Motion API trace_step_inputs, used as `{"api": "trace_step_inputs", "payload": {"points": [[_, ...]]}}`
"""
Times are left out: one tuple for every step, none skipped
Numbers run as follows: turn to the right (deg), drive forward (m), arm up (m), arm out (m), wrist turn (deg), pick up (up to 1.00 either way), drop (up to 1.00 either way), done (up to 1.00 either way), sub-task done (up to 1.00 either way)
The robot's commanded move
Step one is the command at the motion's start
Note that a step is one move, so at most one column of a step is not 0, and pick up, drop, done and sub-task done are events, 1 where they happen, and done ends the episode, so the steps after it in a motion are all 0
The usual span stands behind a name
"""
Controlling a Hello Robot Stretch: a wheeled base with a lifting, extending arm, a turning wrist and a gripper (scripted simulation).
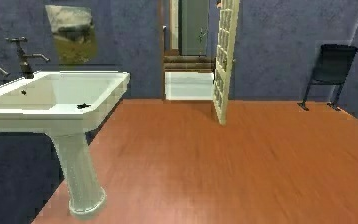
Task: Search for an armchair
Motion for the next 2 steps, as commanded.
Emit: {"api": "trace_step_inputs", "payload": {"points": [[0.0,0.05,0.00,0.00,0.0,0.00,0.00,0.00,0.00],[45.0,0.00,0.00,0.00,0.0,0.00,0.00,0.00,0.00]]}}
